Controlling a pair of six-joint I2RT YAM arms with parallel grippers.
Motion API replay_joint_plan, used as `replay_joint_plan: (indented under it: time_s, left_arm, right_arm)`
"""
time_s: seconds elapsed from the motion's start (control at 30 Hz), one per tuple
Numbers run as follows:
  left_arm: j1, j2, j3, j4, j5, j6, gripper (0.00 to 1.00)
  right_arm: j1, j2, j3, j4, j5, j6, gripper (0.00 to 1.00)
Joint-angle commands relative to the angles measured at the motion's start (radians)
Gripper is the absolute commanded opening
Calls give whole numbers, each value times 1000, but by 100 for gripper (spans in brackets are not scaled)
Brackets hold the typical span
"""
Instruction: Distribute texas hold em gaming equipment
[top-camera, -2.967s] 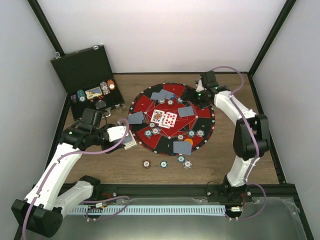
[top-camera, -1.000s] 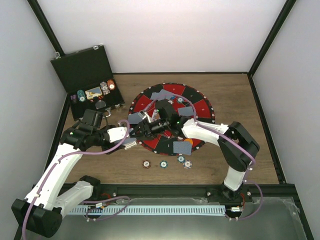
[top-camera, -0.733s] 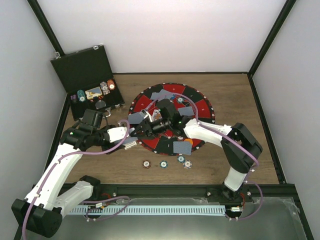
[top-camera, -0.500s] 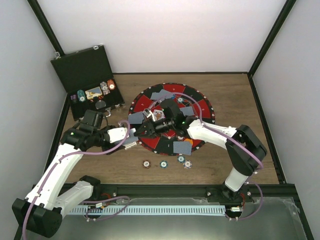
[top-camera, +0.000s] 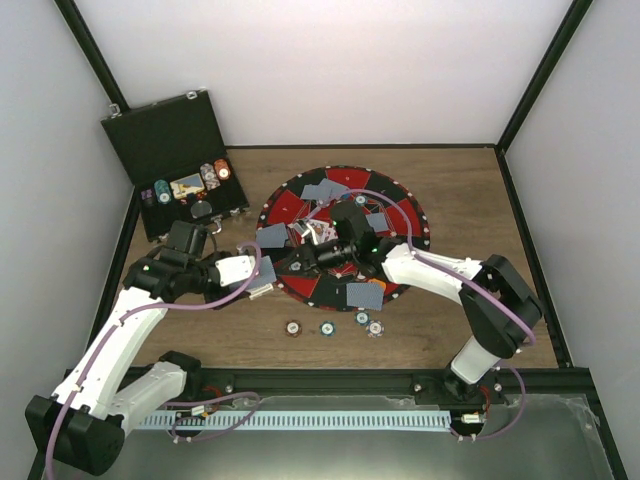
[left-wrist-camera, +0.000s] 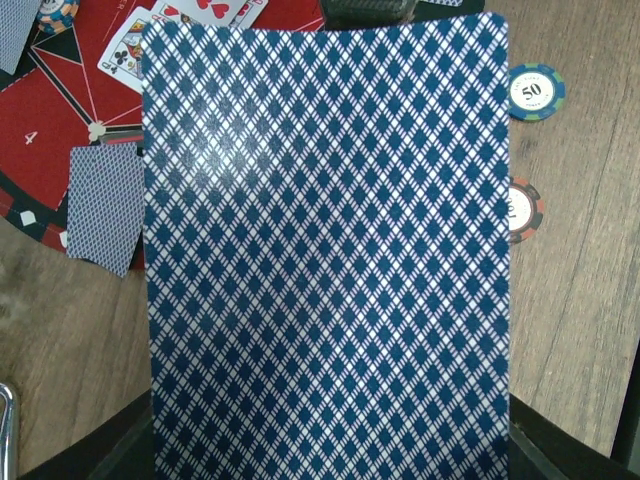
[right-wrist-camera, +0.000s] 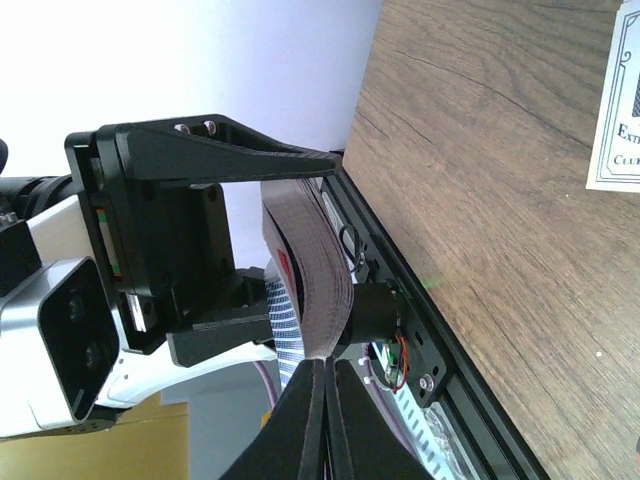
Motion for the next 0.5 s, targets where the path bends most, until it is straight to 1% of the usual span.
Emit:
replay_joint_plan:
  time_s: [0.0,0.03,0.07,0.1,0.13,0.17,0.2,0.23,0.3,0.37,0.47]
  left_arm:
    - [3,-4,-11,23,9,18,20]
    - [3,-4,-11,23,8,19,19]
    - [3,-5,-11,22,8,18,19]
    - [3,-6,-10,22,8,19,20]
    - [2,-6,-10,22,8,20,19]
    - [1,-5,-11,22,8,19,19]
    - [3,-4,-9,22,9,18,19]
    - [2,-4,-9,22,9,18,20]
    - [2,-3,-7,21,12,17,20]
    - [1,-2,-6,22,15,16,20]
    - [1,0,-4,23,17,16,20]
  right_arm:
    - [-10,-35,-7,37,-3,13,1]
    - [-10,-36,-7,33,-3,9,1]
    - [-12,-35,-5,26,-3,3,8]
    - [-14,-29,-6,21,-4,1,24]
    - [-13,-23,-6,19,-5,1,41]
    - [-13,-16,-7,21,-6,3,52]
    - [-11,-11,-8,26,-8,7,58]
    - [-9,-6,-8,27,-7,6,62]
    - [0,5,-6,36,-2,9,68]
    - [17,23,9,44,-3,9,71]
    - [48,71,53,31,4,3,72]
